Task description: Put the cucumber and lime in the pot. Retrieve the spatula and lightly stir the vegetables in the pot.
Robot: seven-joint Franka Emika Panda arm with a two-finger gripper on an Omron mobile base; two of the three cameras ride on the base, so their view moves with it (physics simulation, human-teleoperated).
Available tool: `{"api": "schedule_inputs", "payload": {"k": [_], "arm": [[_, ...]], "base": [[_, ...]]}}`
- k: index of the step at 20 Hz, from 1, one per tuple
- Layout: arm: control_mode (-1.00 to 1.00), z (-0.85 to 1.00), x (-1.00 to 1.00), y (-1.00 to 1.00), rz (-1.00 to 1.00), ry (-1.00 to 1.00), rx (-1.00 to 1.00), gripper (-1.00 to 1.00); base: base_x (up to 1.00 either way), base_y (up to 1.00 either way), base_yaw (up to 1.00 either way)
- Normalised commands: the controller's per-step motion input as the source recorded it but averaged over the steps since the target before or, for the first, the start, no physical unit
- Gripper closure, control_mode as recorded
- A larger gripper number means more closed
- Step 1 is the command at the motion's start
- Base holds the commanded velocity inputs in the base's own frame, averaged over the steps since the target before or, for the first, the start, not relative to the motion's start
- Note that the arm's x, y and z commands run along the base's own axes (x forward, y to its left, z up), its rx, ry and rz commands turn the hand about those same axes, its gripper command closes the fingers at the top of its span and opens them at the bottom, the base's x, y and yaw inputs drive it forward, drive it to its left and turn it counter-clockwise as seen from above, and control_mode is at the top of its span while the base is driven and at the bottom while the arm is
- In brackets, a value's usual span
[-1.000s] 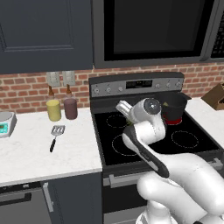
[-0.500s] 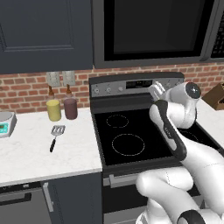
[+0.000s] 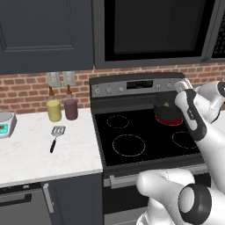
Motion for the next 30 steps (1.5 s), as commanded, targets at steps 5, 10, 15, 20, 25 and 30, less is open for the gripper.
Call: {"api": "schedule_inputs", "payload": {"k": [5, 10, 15, 20, 25, 30], "arm": [[-1.0, 0.0, 0.45, -0.98, 0.0, -0.04, 0.08, 1.0], [-1.0, 0.0, 0.63, -0.83, 0.0, -0.01, 0.09, 1.0], [-1.0, 0.0, 0.66, -0.45, 0.0, -0.02, 0.07, 1.0], [-1.0, -0.09, 0.44, -0.14, 0.02, -0.11, 0.01, 1.0], [-1.0, -0.42, 0.24, -0.05, 0.02, -0.05, 0.0, 1.0], [-1.0, -0.49, 0.31, 0.0, 0.01, 0.0, 0.0, 1.0]], "base": [[0.0, 0.0, 0.0], [0.0, 0.0, 0.0], [0.0, 0.0, 0.0], [0.0, 0.0, 0.0], [0.0, 0.0, 0.0], [0.0, 0.0, 0.0]]}}
